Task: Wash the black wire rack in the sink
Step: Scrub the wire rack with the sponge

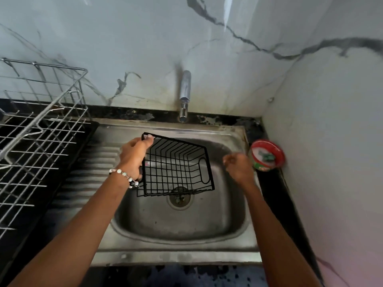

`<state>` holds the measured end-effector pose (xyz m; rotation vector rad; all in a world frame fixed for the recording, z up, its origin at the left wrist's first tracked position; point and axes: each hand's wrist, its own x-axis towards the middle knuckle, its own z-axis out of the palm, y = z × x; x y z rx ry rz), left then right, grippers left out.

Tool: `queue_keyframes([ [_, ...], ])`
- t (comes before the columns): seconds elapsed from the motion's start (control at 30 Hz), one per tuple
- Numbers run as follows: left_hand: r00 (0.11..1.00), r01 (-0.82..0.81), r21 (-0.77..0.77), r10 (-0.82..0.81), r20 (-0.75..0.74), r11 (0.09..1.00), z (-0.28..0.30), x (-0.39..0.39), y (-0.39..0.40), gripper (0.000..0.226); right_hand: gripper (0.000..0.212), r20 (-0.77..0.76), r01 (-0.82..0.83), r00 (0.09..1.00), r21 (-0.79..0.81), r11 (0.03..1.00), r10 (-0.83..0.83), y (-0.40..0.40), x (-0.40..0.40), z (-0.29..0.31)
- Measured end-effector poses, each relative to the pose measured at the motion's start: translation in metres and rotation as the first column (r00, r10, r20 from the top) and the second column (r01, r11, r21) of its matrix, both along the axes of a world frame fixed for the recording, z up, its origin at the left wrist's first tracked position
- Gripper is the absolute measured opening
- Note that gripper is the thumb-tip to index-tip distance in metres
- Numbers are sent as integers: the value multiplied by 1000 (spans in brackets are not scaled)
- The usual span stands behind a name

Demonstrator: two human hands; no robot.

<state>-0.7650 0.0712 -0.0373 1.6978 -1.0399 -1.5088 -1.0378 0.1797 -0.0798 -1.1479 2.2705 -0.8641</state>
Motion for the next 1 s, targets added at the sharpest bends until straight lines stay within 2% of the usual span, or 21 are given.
queue_keyframes([
  [0.1,999,-20,8,21,-34,1000,2,-8,3,28,16,-159,225,954,-180,958,-254,11,-37,24],
  [0.17,999,-25,14,26,-41,1000,3,-12,5,34,21,-251,324,900,-166,931,-357,16,-64,34],
  [0.23,998,-27,15,28,-58,1000,5,-17,7,32,31,-349,300,896,15,954,-276,19,-88,36],
  [0.3,996,-32,-5,31,-80,999,4,-23,9,25,38,-370,157,926,207,966,-71,22,-102,36],
  [0.4,996,-25,-38,21,-85,999,4,-29,12,26,37,-338,37,938,317,948,76,20,-111,36],
  [0.5,996,-46,-40,43,-82,998,7,-32,14,29,32,-282,24,957,333,943,75,15,-113,39],
  [0.57,995,-54,-33,51,-83,998,8,-32,14,23,32,-348,37,933,348,937,92,12,-114,40],
  [0.63,995,-62,-29,59,-83,998,8,-33,14,20,36,-407,34,909,290,956,91,8,-115,38],
  [0.77,992,-87,0,87,-88,996,8,-31,14,22,26,-360,-71,911,345,936,202,6,-109,36],
  [0.87,991,-95,-3,94,-98,995,10,-30,14,23,28,-413,-28,897,300,954,156,3,-109,38],
  [0.9,990,-98,-2,97,-101,995,10,-30,13,25,28,-404,-28,903,284,958,147,1,-108,39],
  [0.97,990,-100,4,100,-104,995,11,-29,12,29,32,-249,-80,957,253,964,145,-3,-101,40],
  [1.0,990,-99,6,99,-104,995,11,-29,12,29,36,-206,-56,973,224,973,103,-3,-102,38],
])
